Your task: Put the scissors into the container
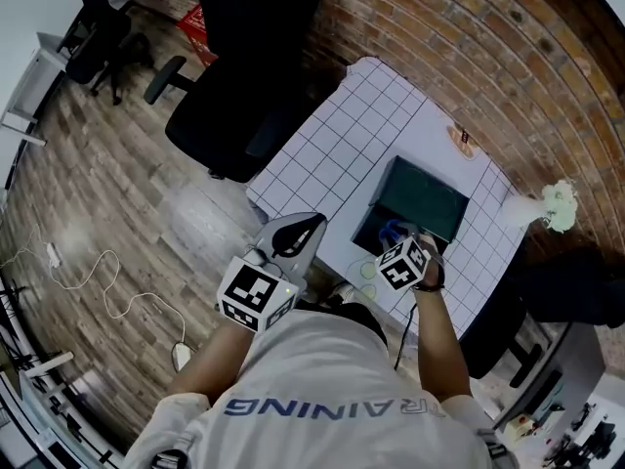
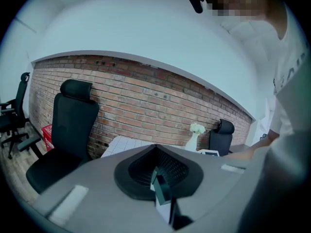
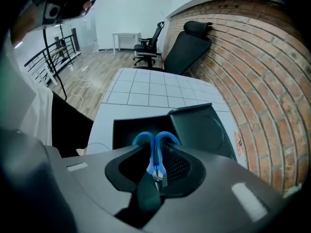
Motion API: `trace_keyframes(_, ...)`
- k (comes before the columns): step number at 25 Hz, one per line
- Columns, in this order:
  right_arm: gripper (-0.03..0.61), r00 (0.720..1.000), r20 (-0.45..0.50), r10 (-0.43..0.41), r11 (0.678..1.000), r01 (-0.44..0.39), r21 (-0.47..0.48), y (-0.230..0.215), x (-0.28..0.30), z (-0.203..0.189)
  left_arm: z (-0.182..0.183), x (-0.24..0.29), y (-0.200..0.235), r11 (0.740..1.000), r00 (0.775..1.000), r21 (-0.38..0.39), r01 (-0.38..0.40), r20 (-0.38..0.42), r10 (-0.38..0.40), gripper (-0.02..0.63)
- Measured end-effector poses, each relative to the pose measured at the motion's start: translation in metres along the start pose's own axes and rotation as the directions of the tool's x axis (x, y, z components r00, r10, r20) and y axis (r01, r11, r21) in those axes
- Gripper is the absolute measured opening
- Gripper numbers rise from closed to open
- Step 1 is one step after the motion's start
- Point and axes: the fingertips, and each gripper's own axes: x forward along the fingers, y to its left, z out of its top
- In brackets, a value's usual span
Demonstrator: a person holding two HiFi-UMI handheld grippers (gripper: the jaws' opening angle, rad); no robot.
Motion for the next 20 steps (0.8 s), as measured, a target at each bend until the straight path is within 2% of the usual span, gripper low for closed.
trace_keyframes(7,0.101,0.992,-0.093,0.080,0.995,-0.086,-0.056,0.011,0.030,0.000,0.000,-0.001,0.005,1.000,1.000,-0.001,-0.009,0.002,0.009,0.002)
trace_keyframes(12,0.104,0.992,-0.097,0.077,0.995,-0.082,-0.056,0.011,0.036,-0.002,0.001,-0.002,0.008,1.000,1.000,-0.002,-0.015,0.002,0.015,0.002)
trace_keyframes(14,0.109,0.994,-0.089,0.068,0.996,-0.072,-0.043,0.007,0.037,-0.004,0.003,-0.003,0.009,1.000,1.000,-0.003,-0.016,0.003,0.016,0.002)
trace_keyframes(16,0.174,0.994,-0.076,0.084,0.996,-0.085,-0.016,0.006,0.031,-0.004,0.005,-0.002,0.010,1.000,1.000,-0.002,-0.012,0.005,0.012,0.002)
trace_keyframes(17,0.187,0.994,-0.061,0.094,0.996,-0.094,0.005,0.006,0.025,-0.002,0.006,-0.001,0.010,1.000,1.000,-0.002,-0.008,0.007,0.008,0.002)
trace_keyframes(20,0.168,0.997,0.045,0.055,0.993,-0.059,0.102,-0.006,-0.007,0.006,0.010,0.002,0.007,1.000,1.000,0.006,0.015,0.015,-0.015,0.002)
